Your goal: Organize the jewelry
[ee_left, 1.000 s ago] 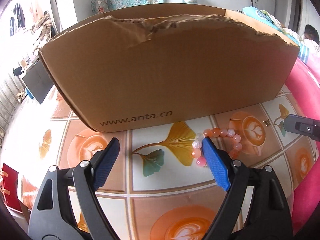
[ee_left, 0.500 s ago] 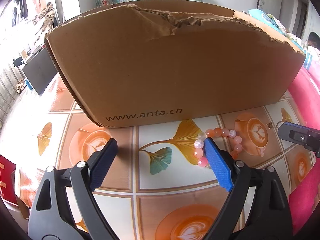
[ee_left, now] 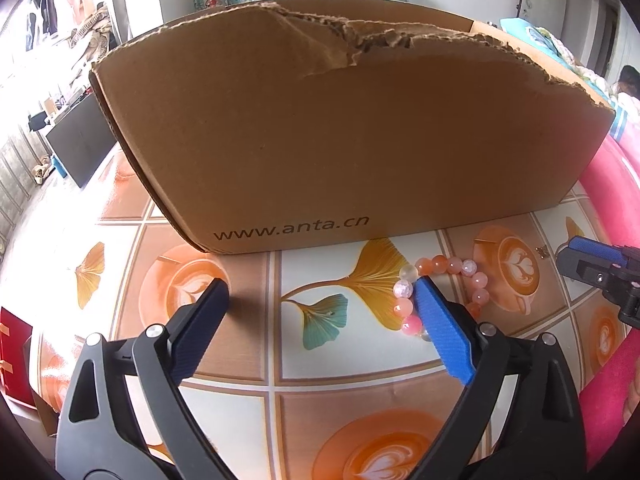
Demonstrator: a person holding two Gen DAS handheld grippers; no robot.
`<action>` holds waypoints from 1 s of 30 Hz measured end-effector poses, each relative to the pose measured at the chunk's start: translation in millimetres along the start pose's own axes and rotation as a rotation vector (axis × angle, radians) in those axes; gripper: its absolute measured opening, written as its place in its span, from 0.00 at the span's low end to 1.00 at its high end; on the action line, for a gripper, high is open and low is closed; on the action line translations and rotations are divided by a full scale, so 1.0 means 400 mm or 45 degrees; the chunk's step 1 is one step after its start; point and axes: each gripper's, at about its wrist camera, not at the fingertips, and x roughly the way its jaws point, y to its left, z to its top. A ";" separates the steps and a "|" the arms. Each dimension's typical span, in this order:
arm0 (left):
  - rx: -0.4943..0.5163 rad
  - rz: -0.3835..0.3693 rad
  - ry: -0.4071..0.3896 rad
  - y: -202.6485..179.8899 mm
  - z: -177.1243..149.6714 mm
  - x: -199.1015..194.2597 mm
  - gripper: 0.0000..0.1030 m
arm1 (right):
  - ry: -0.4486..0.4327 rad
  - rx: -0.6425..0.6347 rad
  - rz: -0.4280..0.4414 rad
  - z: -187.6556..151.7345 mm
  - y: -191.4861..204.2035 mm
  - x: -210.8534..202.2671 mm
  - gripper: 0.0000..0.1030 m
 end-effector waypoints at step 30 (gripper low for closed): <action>0.203 -0.281 -0.292 0.013 -0.022 -0.110 0.90 | -0.024 -0.139 -0.010 -0.005 0.040 0.021 0.08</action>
